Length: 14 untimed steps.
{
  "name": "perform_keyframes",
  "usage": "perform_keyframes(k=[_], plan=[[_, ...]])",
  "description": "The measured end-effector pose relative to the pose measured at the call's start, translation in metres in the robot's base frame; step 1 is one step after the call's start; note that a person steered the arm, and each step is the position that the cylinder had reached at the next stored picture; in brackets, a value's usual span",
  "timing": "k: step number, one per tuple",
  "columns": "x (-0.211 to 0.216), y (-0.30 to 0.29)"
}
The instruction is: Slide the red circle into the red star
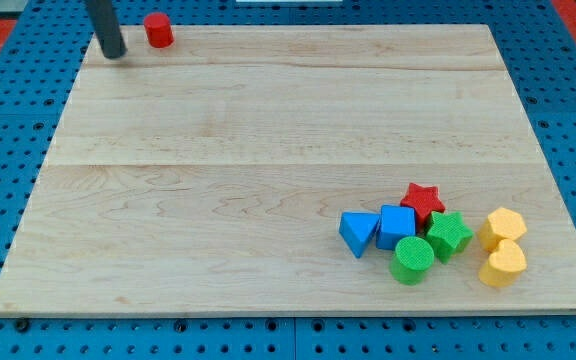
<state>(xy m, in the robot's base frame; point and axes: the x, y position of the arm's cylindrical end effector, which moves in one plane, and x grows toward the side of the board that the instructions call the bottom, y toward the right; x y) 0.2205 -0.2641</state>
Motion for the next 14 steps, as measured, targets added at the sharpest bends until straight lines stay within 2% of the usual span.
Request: perform_keyframes(k=[1, 2, 3, 4, 5, 6, 8, 9, 10, 11, 12, 14], plan=[[-0.029, -0.001], [-0.029, 0.057], [0.001, 0.180], [0.018, 0.251], [-0.023, 0.247], [-0.026, 0.324], [0.053, 0.452], [0.045, 0.439], [0.002, 0.426], [0.042, 0.403], [0.113, 0.412], [0.097, 0.397]])
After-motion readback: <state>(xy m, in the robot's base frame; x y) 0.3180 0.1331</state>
